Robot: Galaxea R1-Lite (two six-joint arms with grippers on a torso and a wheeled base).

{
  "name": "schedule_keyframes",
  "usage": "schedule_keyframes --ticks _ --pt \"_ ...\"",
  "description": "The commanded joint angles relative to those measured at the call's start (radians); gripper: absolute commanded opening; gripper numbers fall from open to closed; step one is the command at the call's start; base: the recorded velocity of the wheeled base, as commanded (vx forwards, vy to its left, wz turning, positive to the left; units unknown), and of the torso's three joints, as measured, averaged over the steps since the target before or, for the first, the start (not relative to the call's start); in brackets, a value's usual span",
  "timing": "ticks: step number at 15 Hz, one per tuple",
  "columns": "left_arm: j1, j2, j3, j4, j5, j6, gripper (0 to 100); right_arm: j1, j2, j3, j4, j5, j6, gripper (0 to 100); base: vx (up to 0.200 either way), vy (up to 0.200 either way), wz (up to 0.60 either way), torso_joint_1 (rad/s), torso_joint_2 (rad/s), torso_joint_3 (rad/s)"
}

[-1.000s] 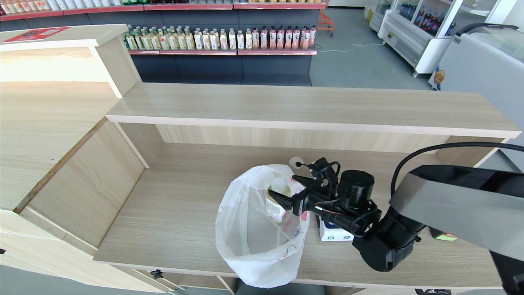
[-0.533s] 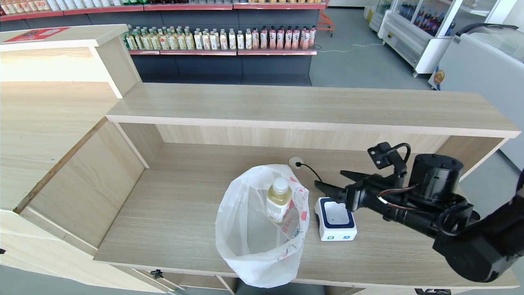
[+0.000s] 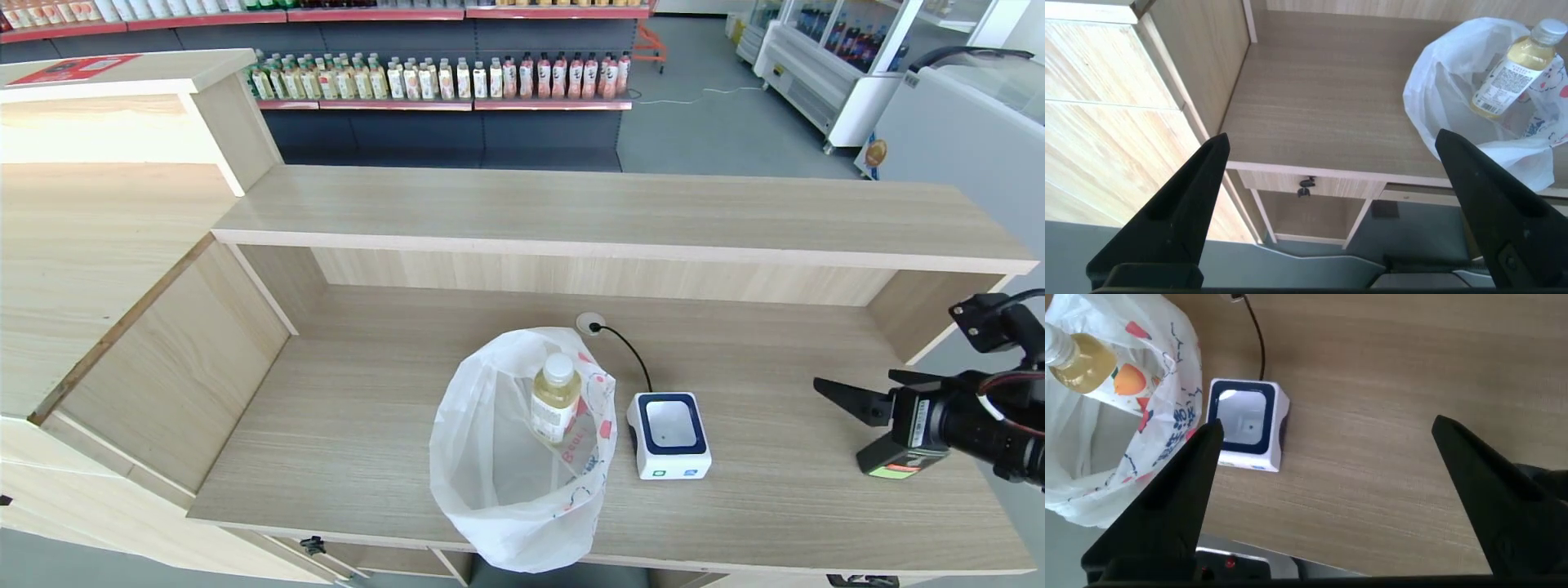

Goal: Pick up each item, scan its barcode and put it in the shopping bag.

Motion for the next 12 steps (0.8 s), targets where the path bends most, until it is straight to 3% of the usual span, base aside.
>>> schedule_keyframes --ticks 1,7,12 --pt "0.000 0.000 0.000 0.000 0.000 0.000 100 -0.021 -0.122 0.041 0.054 0.001 0.007 100 0.000 0.000 0.00 0.000 0.00 0.000" --pt "0.000 0.000 0.000 0.000 0.000 0.000 100 -0.025 -0.154 0.049 0.091 0.001 0.011 100 0.000 0.000 0.00 0.000 0.00 0.000" --pt "0.000 0.000 0.000 0.000 0.003 0.001 100 -0.040 -0.169 0.093 0.091 0.002 0.011 100 0.000 -0.200 0.00 0.000 0.00 0.006"
